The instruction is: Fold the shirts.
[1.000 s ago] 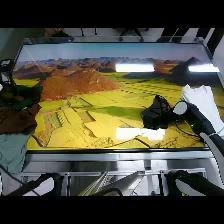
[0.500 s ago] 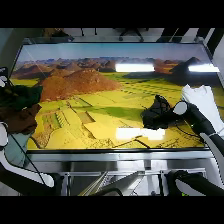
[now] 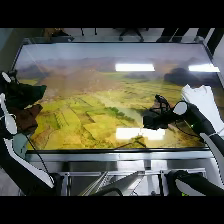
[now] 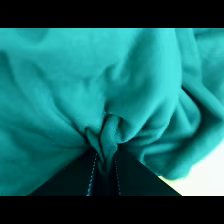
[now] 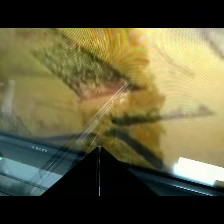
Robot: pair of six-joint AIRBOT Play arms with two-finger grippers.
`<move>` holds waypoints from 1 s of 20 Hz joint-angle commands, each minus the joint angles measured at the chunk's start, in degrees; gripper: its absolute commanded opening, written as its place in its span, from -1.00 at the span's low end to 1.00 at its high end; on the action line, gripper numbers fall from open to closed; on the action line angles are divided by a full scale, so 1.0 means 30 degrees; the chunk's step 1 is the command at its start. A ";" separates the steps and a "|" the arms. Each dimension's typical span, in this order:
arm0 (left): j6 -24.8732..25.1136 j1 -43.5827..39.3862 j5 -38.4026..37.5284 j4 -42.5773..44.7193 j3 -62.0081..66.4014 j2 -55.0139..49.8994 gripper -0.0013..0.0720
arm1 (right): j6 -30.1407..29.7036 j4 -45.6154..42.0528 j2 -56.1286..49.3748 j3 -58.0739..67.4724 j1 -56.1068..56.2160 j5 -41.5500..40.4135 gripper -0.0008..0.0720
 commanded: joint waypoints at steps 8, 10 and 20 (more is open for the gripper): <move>0.1326 -0.5807 0.0342 -1.0404 0.0393 0.9887 -0.93 | 0.0000 -0.0007 -0.0007 -0.0007 0.0015 0.0007 -0.92; 0.1166 -0.7956 -0.1960 -1.0346 0.0393 1.0287 -0.93 | 0.0007 -0.0007 -0.0007 -0.0007 0.0015 0.0022 -0.92; -0.0131 -1.6779 0.2856 -1.0367 -0.6484 0.8969 0.70 | -0.1319 0.0291 0.0000 0.0102 0.0007 0.0816 -0.92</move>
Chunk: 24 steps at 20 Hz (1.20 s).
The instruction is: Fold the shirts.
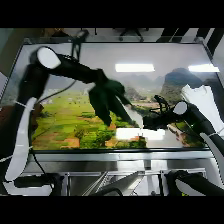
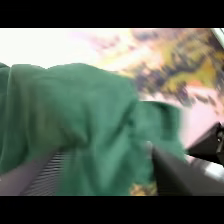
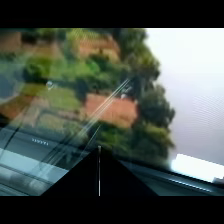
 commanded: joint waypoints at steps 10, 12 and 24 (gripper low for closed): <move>-0.0874 0.3621 -0.4393 0.0364 -0.7293 0.2441 0.70 | -0.1268 -0.2127 -0.0619 0.3483 -0.0036 0.0714 -0.03; 0.0204 0.3708 -0.0648 -0.1501 -1.2444 0.4014 0.70 | -0.1326 -0.2106 -0.1486 0.3483 -0.0036 0.0175 -0.03; 0.9056 0.2033 0.4619 -1.3952 -1.9037 0.0044 0.69 | -0.3322 0.0255 -0.6091 0.3606 -0.0969 -0.1188 -0.03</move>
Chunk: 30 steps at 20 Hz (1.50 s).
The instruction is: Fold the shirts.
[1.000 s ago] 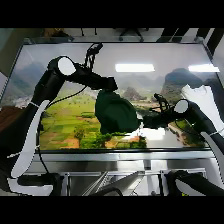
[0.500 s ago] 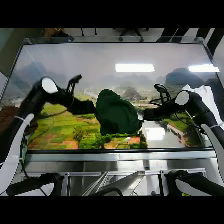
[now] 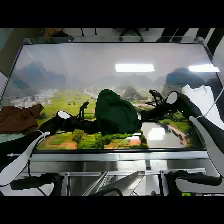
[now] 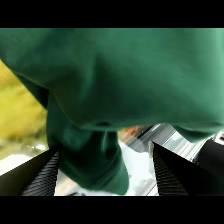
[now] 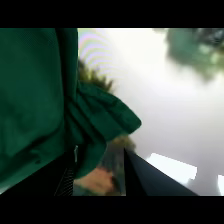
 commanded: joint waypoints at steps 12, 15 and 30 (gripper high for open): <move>0.1217 0.0051 -0.1654 -0.1537 0.2696 -0.1960 -0.94 | -0.2055 0.1399 -0.1982 0.2018 -0.0379 -0.1902 -0.92; 0.0845 0.0889 -0.2623 -0.1523 0.4065 0.0131 -0.94 | -0.2521 0.1392 -0.1195 0.4109 -0.0379 -0.0736 -0.93; -0.7410 0.7541 -0.8240 0.7133 2.4880 1.0928 -0.94 | -0.5333 0.1508 0.8276 1.8753 -0.0372 -0.1938 -0.92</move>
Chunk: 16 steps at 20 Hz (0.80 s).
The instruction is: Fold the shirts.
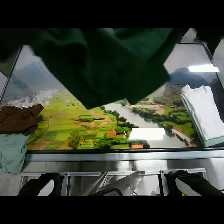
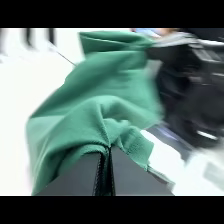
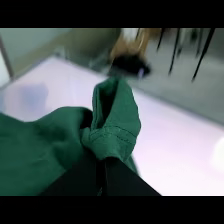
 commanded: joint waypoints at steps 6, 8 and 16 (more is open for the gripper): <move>-0.0940 0.4634 -0.4065 0.3767 -0.3147 0.0721 -0.94 | 0.0670 -0.3089 -0.1107 0.0291 0.0015 0.0903 -0.92; 0.0452 0.3657 -0.3577 0.3789 -0.6900 -0.0444 -0.94 | 0.0678 -0.2412 -0.3526 -0.1304 0.0036 0.1530 -0.92; 0.4605 0.3082 0.2521 0.3738 -1.4790 -1.1642 -0.92 | 0.1027 -0.1858 -1.5147 -0.6324 0.0029 -0.1756 -0.92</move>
